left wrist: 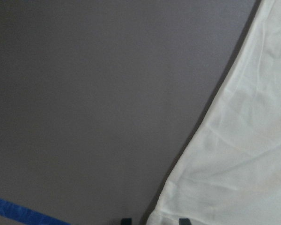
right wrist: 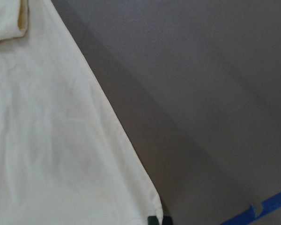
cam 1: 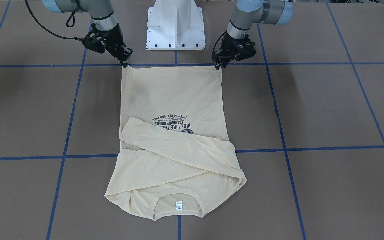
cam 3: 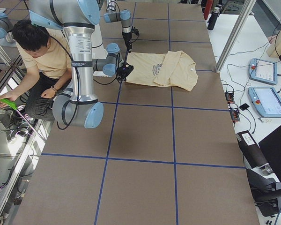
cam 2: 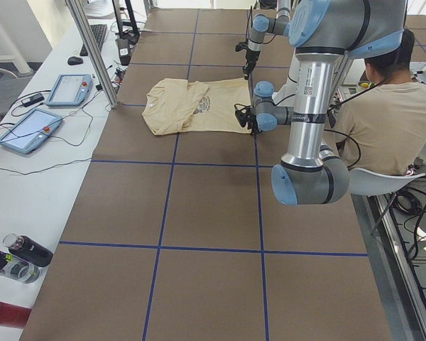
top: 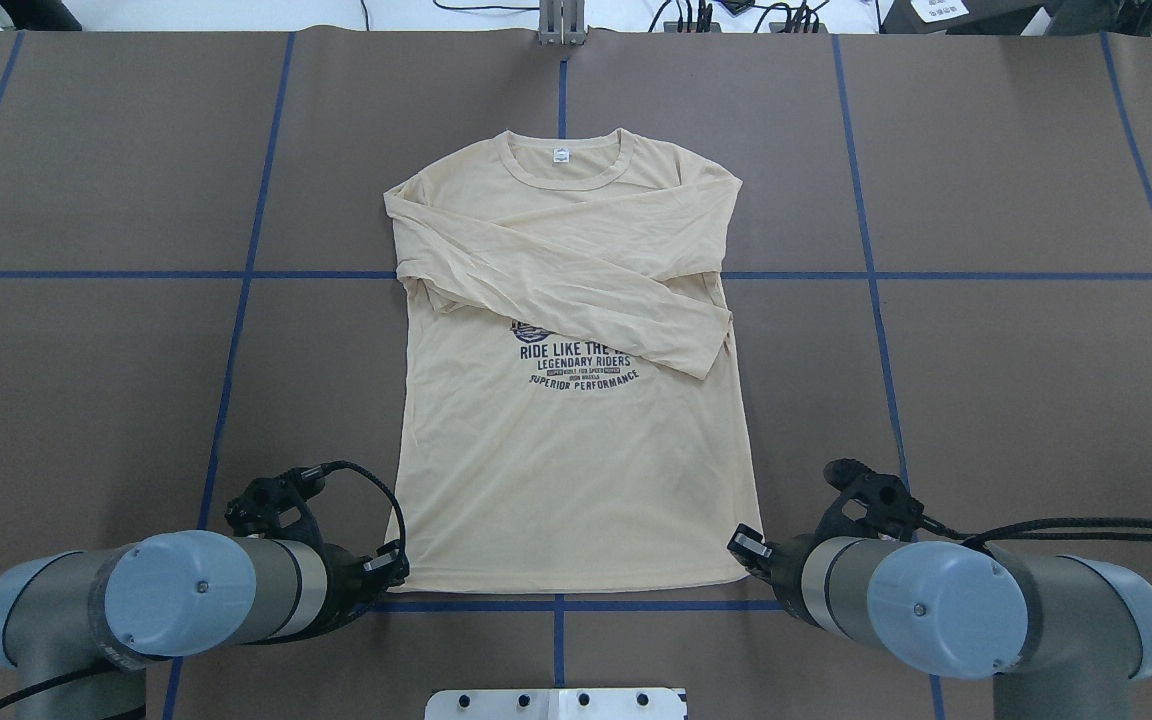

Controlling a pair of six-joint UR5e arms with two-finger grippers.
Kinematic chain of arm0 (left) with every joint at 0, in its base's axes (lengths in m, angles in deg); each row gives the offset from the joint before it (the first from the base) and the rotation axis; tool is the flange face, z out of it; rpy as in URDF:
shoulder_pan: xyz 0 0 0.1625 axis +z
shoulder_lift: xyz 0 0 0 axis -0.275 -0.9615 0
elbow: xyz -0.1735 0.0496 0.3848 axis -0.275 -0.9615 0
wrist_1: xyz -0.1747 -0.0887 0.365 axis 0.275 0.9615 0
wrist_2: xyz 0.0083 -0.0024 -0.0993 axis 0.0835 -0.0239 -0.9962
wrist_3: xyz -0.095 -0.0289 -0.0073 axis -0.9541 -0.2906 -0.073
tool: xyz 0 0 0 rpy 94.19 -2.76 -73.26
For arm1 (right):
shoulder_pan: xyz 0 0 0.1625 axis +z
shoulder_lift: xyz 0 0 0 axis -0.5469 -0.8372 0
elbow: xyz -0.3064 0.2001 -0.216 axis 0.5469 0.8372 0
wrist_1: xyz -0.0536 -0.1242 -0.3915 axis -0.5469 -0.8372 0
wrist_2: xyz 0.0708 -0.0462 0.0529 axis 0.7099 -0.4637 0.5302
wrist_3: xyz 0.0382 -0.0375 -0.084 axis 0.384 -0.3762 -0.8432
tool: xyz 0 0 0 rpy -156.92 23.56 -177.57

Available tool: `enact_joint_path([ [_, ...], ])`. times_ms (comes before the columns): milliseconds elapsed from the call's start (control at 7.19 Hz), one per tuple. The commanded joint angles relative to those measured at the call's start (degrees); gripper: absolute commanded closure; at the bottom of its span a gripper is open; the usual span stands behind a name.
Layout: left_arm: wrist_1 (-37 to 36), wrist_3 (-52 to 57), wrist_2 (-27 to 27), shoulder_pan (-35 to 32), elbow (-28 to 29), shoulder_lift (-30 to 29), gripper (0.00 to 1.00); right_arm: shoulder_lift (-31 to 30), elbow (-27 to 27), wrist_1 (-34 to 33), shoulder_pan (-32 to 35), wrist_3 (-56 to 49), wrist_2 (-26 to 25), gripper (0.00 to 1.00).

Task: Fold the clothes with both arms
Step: 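Position both grippers at the two hem corners nearest the robot, then grasp both hem corners and lift them with both grippers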

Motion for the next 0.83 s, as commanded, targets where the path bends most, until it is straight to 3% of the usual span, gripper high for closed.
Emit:
enact_joint_path([
  [0,0.0,0.0,0.0,0.0,0.1,0.0,0.6,0.0,0.0,0.0,0.0,0.0,0.0,1.0],
  [417,0.0,0.0,0.0,0.1,0.4,-0.1,1.0,-0.1,0.0,0.0,0.0,0.0,0.0,1.0],
  [695,-0.4,0.2,-0.6,-0.2,-1.9,0.1,1.0,0.1,-0.3,0.0,0.0,0.0,0.0,1.0],
])
